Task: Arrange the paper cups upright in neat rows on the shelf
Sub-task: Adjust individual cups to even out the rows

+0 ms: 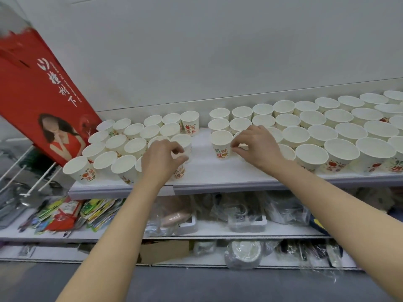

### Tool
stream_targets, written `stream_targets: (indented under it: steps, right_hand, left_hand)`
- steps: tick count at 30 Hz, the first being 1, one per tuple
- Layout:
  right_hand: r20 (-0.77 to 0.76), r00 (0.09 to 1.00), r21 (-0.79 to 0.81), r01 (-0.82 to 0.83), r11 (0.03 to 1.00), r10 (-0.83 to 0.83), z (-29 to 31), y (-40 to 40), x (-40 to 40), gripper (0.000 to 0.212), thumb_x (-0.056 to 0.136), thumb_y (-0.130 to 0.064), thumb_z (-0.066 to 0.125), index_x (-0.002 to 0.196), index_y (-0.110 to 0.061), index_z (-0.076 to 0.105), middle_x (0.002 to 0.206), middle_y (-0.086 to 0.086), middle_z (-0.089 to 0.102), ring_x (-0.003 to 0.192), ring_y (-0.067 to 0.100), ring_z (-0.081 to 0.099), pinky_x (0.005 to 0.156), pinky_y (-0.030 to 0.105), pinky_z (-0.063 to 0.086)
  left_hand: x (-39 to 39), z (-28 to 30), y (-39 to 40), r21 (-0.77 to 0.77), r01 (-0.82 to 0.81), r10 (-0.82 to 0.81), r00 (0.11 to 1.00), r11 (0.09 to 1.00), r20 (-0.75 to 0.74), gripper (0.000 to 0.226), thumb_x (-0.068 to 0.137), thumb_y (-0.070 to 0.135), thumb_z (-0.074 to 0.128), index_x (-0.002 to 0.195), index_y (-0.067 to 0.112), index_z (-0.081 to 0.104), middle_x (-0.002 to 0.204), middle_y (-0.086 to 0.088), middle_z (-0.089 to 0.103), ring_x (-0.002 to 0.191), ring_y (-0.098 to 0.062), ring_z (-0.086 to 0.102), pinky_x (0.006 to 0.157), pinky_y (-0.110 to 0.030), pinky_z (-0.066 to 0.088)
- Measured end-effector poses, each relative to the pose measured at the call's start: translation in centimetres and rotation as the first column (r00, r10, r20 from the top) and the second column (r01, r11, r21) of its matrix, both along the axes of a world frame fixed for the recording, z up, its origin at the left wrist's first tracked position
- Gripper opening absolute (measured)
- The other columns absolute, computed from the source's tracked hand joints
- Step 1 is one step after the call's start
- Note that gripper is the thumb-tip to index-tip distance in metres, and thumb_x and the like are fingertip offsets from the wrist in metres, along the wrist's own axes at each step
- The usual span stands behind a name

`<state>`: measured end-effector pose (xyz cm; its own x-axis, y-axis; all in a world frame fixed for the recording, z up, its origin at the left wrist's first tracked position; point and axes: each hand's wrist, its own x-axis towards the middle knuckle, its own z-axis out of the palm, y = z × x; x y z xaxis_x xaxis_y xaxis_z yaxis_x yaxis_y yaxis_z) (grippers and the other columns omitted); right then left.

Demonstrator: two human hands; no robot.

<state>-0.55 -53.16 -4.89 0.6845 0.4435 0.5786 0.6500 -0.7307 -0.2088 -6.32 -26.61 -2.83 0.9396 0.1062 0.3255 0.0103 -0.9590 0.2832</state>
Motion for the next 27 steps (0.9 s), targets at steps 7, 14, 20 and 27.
stream_targets:
  steps: [7, 14, 20, 27]
  right_hand:
    - [-0.113, 0.992, 0.106, -0.038, 0.994, 0.050, -1.1, 3.4, -2.5, 0.009, 0.074, -0.016, 0.078, 0.081, -0.017, 0.073, 0.081, -0.001, 0.071, 0.080, 0.027, 0.059, 0.071, 0.041, 0.049]
    - [-0.136, 0.989, 0.129, -0.035, 0.991, 0.053, -1.7, 2.9, -4.6, 0.021, 0.078, -0.027, 0.073, 0.098, -0.021, 0.072, 0.098, -0.006, 0.069, 0.090, 0.014, 0.048, 0.071, 0.031, 0.043]
    - [-0.235, 0.971, 0.131, 0.084, 0.988, -0.051, -1.0, 0.1, -6.2, 0.007, 0.077, -0.020, 0.077, 0.082, -0.021, 0.072, 0.079, -0.008, 0.068, 0.075, 0.011, 0.050, 0.063, 0.031, 0.042]
    - [-0.231, 0.942, 0.037, 0.259, 0.965, -0.244, 1.3, -2.1, -6.6, 0.003, 0.081, -0.020, 0.074, 0.083, -0.019, 0.073, 0.081, -0.005, 0.068, 0.075, 0.012, 0.050, 0.066, 0.030, 0.041]
  left_hand:
    - [0.7, -0.2, 1.0, 0.130, 0.060, -0.037, 0.984, 0.990, -0.172, 0.013, 0.081, 0.043, 0.071, 0.083, 0.030, 0.072, 0.089, 0.003, 0.066, 0.093, -0.020, 0.056, 0.061, -0.030, 0.035]
    - [0.4, 0.1, -3.5, 0.057, 0.386, -0.373, 0.913, 0.921, -0.165, 0.022, 0.083, 0.054, 0.067, 0.087, 0.033, 0.073, 0.086, 0.008, 0.065, 0.090, -0.015, 0.052, 0.071, -0.035, 0.044]
    - [0.1, 0.1, -5.1, -0.186, 0.553, -0.574, 0.814, 0.812, -0.084, 0.022, 0.081, 0.044, 0.074, 0.100, 0.033, 0.071, 0.099, 0.014, 0.066, 0.083, -0.007, 0.056, 0.077, -0.033, 0.050]
    - [3.8, -1.0, 1.2, 0.015, 0.153, -0.152, 0.988, 0.988, -0.027, 0.029, 0.086, 0.026, 0.070, 0.114, 0.028, 0.071, 0.115, 0.001, 0.067, 0.101, -0.022, 0.058, 0.077, -0.035, 0.048]
